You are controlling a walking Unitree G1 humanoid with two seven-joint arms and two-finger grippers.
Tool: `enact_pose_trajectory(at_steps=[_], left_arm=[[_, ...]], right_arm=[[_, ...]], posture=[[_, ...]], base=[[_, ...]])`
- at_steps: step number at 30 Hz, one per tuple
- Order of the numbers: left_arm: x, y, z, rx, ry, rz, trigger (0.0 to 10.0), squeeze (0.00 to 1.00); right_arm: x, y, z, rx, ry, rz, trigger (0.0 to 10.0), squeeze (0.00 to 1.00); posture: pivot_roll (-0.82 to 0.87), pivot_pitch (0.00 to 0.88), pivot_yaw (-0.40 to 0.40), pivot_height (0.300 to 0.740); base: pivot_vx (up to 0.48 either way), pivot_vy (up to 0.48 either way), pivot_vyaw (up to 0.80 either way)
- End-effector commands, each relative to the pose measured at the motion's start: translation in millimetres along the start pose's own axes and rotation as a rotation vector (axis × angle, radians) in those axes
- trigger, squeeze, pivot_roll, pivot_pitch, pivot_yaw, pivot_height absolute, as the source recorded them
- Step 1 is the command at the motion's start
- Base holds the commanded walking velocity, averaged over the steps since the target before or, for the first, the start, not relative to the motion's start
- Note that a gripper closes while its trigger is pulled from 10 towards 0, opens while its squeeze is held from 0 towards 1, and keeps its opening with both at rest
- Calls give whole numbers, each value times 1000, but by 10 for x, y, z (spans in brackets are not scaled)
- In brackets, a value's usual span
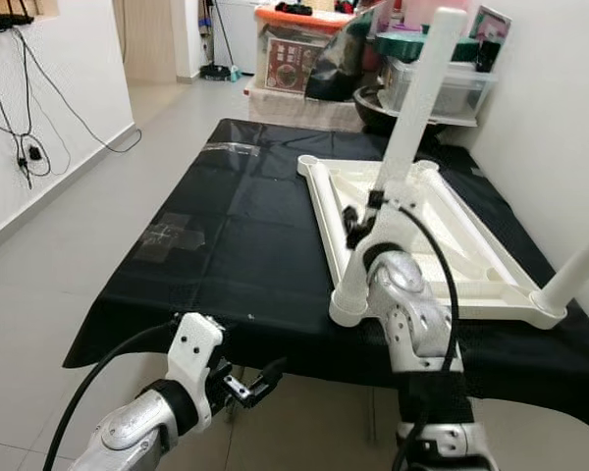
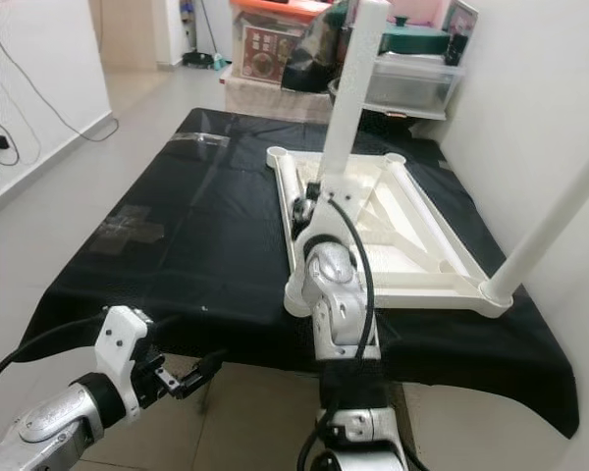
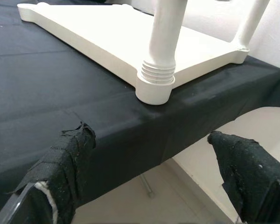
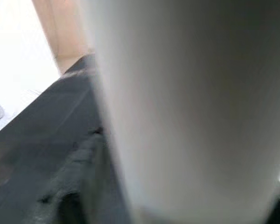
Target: Building children table
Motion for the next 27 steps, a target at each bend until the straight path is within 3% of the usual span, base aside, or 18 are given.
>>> enact_pose_trajectory(at_steps=[1,2,5,10,11,12,14,15,17,18,19,20,21,22,23,25,26,27], left_arm=[[-12,-53,3,-26,5,10,10000,0],[4,-49,-6,-22,3,15,10000,0],[36,-52,-26,-22,-6,23,10000,0],[38,-64,-43,-26,-16,26,10000,0],[38,-64,-54,-26,-20,25,10000,0],[37,-60,-67,-24,-23,22,10000,0],[36,-56,-75,-23,-25,20,10000,0],[34,-51,-84,-22,-25,17,10000,0],[34,-51,-84,-22,-25,17,10000,0],[35,-53,-82,-22,-25,18,10000,0],[35,-53,-82,-22,-25,18,10000,0],[47,-63,-75,-24,-26,21,10000,0],[47,-63,-75,-24,-26,21,10000,0],[53,-67,-71,-24,-27,23,10000,0],[53,-67,-71,-24,-27,23,10000,0],[55,-66,-73,-25,-27,24,10000,0],[53,-65,-72,-26,-27,24,10000,0],[53,-65,-72,-26,-27,24,10000,0]], right_arm=[[-34,104,-29,25,49,11,10000,1000],[-21,207,-61,44,146,33,10000,0],[-32,409,-27,88,408,77,10000,0],[-55,482,21,158,601,284,10000,0],[-68,445,-1,158,621,325,6275,0],[-65,378,-77,134,588,329,0,0],[-62,333,-130,115,556,325,0,0],[-6,225,-245,55,434,304,0,0],[-6,225,-245,55,434,304,0,0],[173,161,-338,6,256,228,0,0],[173,161,-338,6,256,228,0,0],[627,-47,-317,-83,-168,73,0,0],[627,-47,-317,-83,-168,73,0,0],[783,-135,-244,-109,-309,21,0,0],[783,-135,-244,-109,-309,21,0,0],[712,-242,-24,-121,-389,-33,0,0],[588,-285,58,-137,-377,-45,0,0],[588,-285,58,-137,-377,-45,0,0]], posture=[[115,0,-102,740],[115,0,-102,740],[120,0,-110,740],[114,0,-107,740],[114,0,-107,740],[117,0,-110,740],[117,0,-110,740],[119,0,-113,740],[119,0,-113,740],[120,0,-114,740],[120,0,-114,740],[123,0,-118,740],[123,0,-118,740],[125,0,-118,740],[125,0,-118,740],[130,0,-120,740],[128,0,-118,740],[128,0,-118,740]], base=[[0,0,0],[0,0,0],[0,0,0],[0,0,0],[0,0,0],[0,0,0],[0,0,0],[0,0,0],[0,0,0],[0,0,0],[0,0,0],[0,0,0],[0,0,0],[0,0,0],[0,0,0],[0,0,0],[0,0,0],[0,0,0]])
Point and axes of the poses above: a point about 5 cm out from each wrist's last joint towards the gripper, its own z axis pointing back from the gripper into the wrist, its own y axis along the axis of the wrist's last joint, x = y × z, the point moved 5 cm from there along -z, pointing out of the wrist towards the gripper, and after that the axes turned 4 degrees about z, right-handed, at the moved point
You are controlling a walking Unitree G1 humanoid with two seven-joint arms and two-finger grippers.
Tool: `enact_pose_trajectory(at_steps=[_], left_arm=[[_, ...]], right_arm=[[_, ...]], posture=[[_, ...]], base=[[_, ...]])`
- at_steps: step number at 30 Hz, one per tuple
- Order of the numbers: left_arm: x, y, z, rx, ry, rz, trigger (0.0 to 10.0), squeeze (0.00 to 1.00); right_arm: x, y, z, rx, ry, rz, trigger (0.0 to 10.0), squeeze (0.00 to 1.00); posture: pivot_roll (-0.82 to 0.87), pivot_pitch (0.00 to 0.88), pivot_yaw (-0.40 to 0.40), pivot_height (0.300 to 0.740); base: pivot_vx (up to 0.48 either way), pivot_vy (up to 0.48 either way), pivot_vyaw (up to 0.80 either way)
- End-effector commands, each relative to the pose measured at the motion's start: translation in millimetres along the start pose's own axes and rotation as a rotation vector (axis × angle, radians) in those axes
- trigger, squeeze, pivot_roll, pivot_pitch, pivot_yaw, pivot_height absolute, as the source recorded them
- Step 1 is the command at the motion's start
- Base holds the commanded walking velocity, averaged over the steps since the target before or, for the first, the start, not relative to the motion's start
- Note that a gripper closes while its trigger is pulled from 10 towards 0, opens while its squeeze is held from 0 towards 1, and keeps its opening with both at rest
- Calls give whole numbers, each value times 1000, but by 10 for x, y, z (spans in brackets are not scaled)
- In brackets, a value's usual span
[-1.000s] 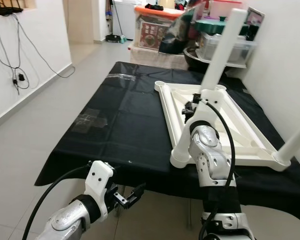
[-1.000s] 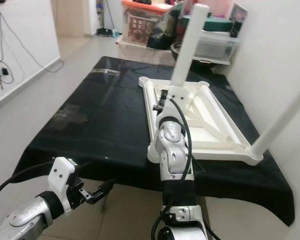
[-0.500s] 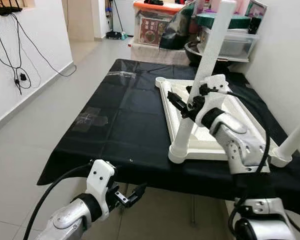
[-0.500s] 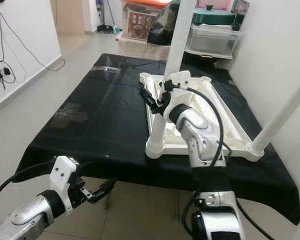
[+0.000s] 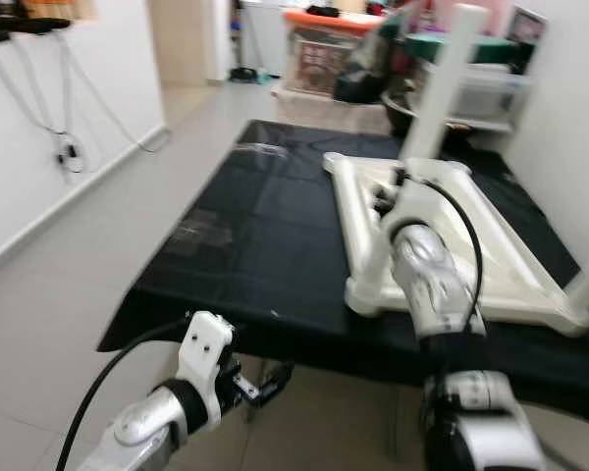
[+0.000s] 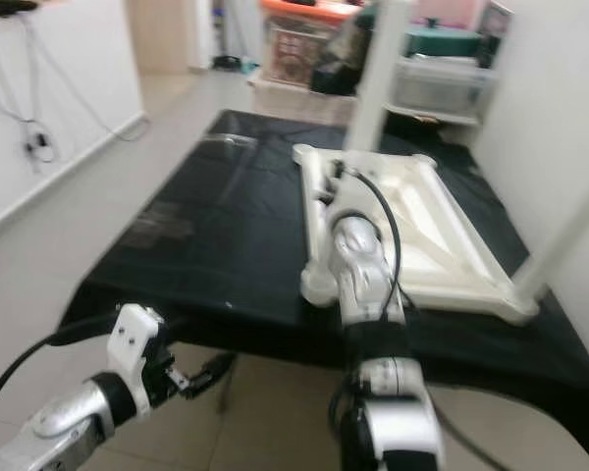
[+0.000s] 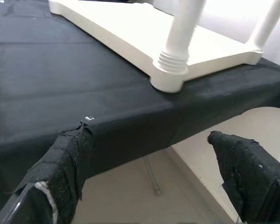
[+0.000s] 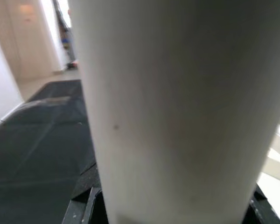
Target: Building children table
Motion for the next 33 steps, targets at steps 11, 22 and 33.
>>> enact_pose_trajectory(at_steps=[11,22,33], left_arm=[[41,21,-54,-1,-41,-8,10000,0],[79,21,-85,7,-56,3,10000,0],[88,13,-59,2,-56,0,10000,0]], right_arm=[[-550,-65,132,-41,402,-5,10000,478],[-384,-135,56,-58,931,248,0,0],[197,-446,-357,-195,101,125,0,0]], posture=[[104,0,-102,740],[103,0,-110,740],[120,0,-124,740]], base=[[0,0,0],[0,0,0],[0,0,0]])
Point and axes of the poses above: a point about 5 cm out from each wrist's last joint towards the gripper, its own z axis pointing back from the gripper into the wrist, its own y axis along the axis of the wrist's last joint, x = y × z, the point moved 5 cm from there along -z, pointing out of the wrist towards the gripper, and after that the axes turned 4 degrees about z, right-handed, at the moved point
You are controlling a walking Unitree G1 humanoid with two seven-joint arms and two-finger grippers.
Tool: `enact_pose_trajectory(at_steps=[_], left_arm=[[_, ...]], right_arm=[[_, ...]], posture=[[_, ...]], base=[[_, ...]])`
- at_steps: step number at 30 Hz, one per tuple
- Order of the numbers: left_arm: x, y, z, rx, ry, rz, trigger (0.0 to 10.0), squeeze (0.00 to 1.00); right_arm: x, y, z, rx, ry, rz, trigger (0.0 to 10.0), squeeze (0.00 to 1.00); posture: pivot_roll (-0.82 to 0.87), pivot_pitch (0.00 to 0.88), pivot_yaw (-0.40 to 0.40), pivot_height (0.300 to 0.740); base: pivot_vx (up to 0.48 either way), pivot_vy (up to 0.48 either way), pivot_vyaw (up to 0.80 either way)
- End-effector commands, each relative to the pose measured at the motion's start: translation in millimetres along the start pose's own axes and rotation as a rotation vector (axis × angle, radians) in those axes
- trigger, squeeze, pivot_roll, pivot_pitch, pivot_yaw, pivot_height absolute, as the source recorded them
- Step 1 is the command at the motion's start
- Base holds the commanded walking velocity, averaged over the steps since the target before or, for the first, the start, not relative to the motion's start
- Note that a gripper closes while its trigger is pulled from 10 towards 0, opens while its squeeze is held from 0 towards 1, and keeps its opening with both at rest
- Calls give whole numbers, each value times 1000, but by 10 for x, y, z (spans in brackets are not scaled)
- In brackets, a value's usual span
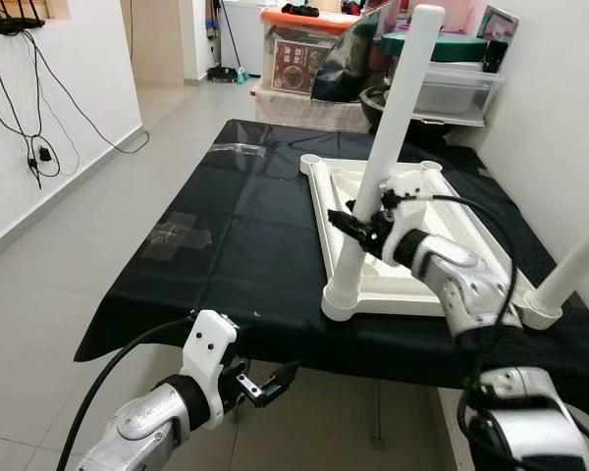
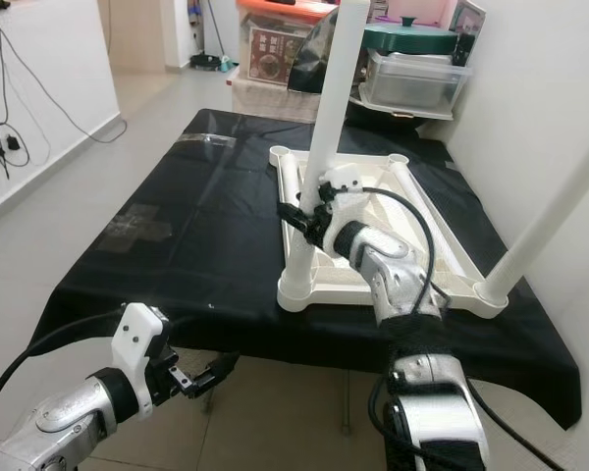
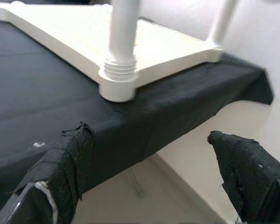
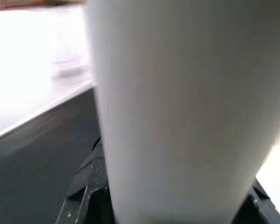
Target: Building children table
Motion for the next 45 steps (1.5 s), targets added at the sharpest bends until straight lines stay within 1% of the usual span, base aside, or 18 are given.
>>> enact_pose_trajectory(at_steps=[1,4,9,10,13,14,19,20,22,23,27,32,33,36,37,39,43,45], left_arm=[[-9,-57,32,-18,7,11,10000,0],[-5,-58,35,-19,9,12,10000,0],[-9,-59,39,-21,10,14,10000,0],[-9,-60,34,-22,6,14,10000,0],[-8,-60,30,-23,3,14,10000,0],[-16,-61,17,-25,-4,11,10000,0],[-24,-59,4,-24,-7,7,10000,0],[-21,-56,-1,-21,-7,7,10000,0],[-19,-55,-2,-21,-7,7,10000,0],[-13,-57,-3,-20,-7,9,10000,0],[-8,-61,-9,-16,-6,13,10000,0],[-5,-55,-33,-17,-16,8,10000,0],[-7,-55,-38,-17,-17,7,10000,0],[-11,-53,-41,-17,-18,5,10000,0],[-27,-48,-43,-19,-17,-3,10000,0],[-33,-46,-41,-19,-16,-6,10000,0],[-37,-52,-39,-19,-13,-9,10000,0],[-20,-61,-36,-17,-15,0,10000,0]], right_arm=[[452,-440,161,-156,-369,-48,0,0],[484,-607,367,-197,-550,-87,0,0],[90,-660,539,-210,-511,-104,0,0],[-118,-585,490,-181,-400,-94,10000,0],[-256,-533,444,-157,-321,-85,10000,0],[-339,-374,327,-76,-176,-87,10000,1000],[-198,-152,220,1,-131,-57,10000,1000],[-90,-32,190,25,-102,-16,10000,506],[-60,12,199,35,-97,-6,10000,506],[-89,97,204,58,41,-1,10000,0],[-234,121,329,84,465,283,10000,0],[-443,62,227,67,567,258,9843,0],[-482,44,196,61,574,256,2078,0],[-512,34,169,56,580,247,2078,0],[-488,38,71,42,542,196,0,0],[-459,37,30,32,513,176,0,0],[-258,-17,-69,-17,393,142,0,0],[93,-130,-131,-88,122,120,0,0]], posture=[[120,0,-124,740],[124,0,-122,740],[119,0,-115,740],[113,0,-109,740],[113,0,-109,740],[100,0,-105,740],[101,0,-106,740],[102,0,-112,740],[102,0,-112,740],[101,0,-114,740],[108,0,-119,740],[112,0,-114,740],[115,0,-112,740],[115,0,-112,740],[128,0,-122,740],[128,0,-122,740],[130,0,-124,740],[124,0,-123,740]], base=[[0,0,0],[0,0,0],[0,0,0],[0,0,0],[0,0,0],[0,0,0],[0,0,0],[0,0,0],[0,0,0],[0,0,0],[0,0,0],[0,0,0],[0,0,0],[0,0,0],[0,0,0],[0,0,0],[0,0,0],[0,0,0]])
Point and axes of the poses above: a point about 5 cm out from each wrist's last joint towards the gripper, its own z axis pointing back from the gripper into the wrist, its own y axis along the axis of the wrist's last joint, x = y × z, the point moved 5 cm from there along -z, pointing out of the wrist towards the gripper, and after that the axes turned 4 degrees about z, right-handed, at the moved point
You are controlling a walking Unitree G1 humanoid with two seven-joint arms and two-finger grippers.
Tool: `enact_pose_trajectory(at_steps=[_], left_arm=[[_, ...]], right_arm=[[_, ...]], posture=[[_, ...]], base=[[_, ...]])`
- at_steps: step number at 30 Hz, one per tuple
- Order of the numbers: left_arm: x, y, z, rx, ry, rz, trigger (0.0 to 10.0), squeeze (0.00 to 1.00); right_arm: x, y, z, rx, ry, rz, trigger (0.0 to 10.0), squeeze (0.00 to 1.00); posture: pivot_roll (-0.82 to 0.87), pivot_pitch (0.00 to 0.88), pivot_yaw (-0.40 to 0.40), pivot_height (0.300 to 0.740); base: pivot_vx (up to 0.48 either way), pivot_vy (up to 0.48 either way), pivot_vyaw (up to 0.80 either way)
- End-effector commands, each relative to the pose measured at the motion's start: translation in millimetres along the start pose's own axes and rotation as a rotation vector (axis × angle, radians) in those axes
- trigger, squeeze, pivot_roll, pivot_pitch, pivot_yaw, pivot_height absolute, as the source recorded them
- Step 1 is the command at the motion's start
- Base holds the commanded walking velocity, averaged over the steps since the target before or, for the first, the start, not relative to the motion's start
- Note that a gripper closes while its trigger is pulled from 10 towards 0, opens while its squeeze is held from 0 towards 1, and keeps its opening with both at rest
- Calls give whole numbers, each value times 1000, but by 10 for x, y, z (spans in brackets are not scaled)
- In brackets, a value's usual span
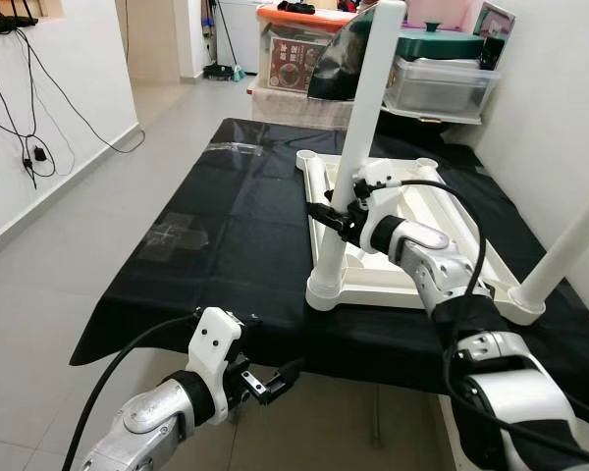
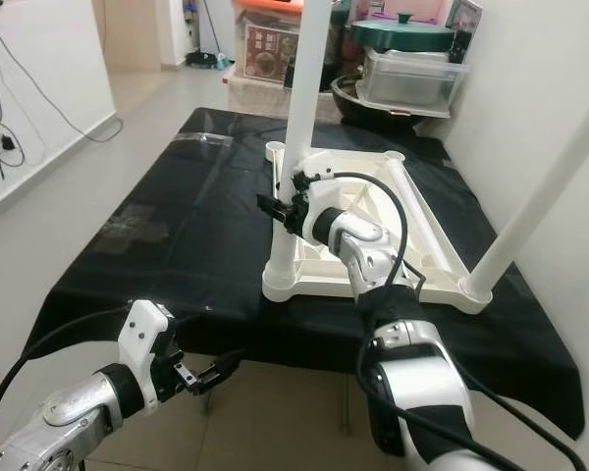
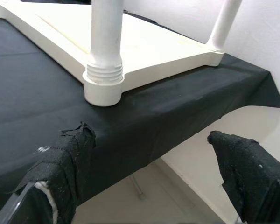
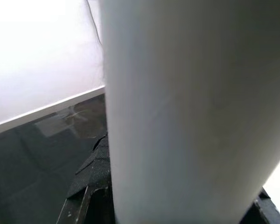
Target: Building children table
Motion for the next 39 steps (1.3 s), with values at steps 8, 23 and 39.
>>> enact_pose_trajectory(at_steps=[8,23,39], left_arm=[[25,-46,10,-8,-8,14,10000,0],[10,-50,-17,-12,-19,1,10000,0],[32,-40,-31,-2,-20,9,10000,0]], right_arm=[[126,-772,486,-243,-765,-315,392,0],[-405,-20,34,23,-164,-327,10000,0],[-84,-222,7,11,-95,-180,0,0]], posture=[[120,0,-114,740],[107,0,-118,740],[131,0,-132,740]], base=[[0,0,0],[0,0,0],[0,0,0]])
Point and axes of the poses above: a point about 5 cm out from each wrist's last joint towards the gripper, its own z axis pointing back from the gripper into the wrist, its own y axis along the axis of the wrist's last joint, x = y × z, the point moved 5 cm from there along -z, pointing out of the wrist towards the gripper, and after that the axes turned 4 degrees about z, right-handed, at the moved point
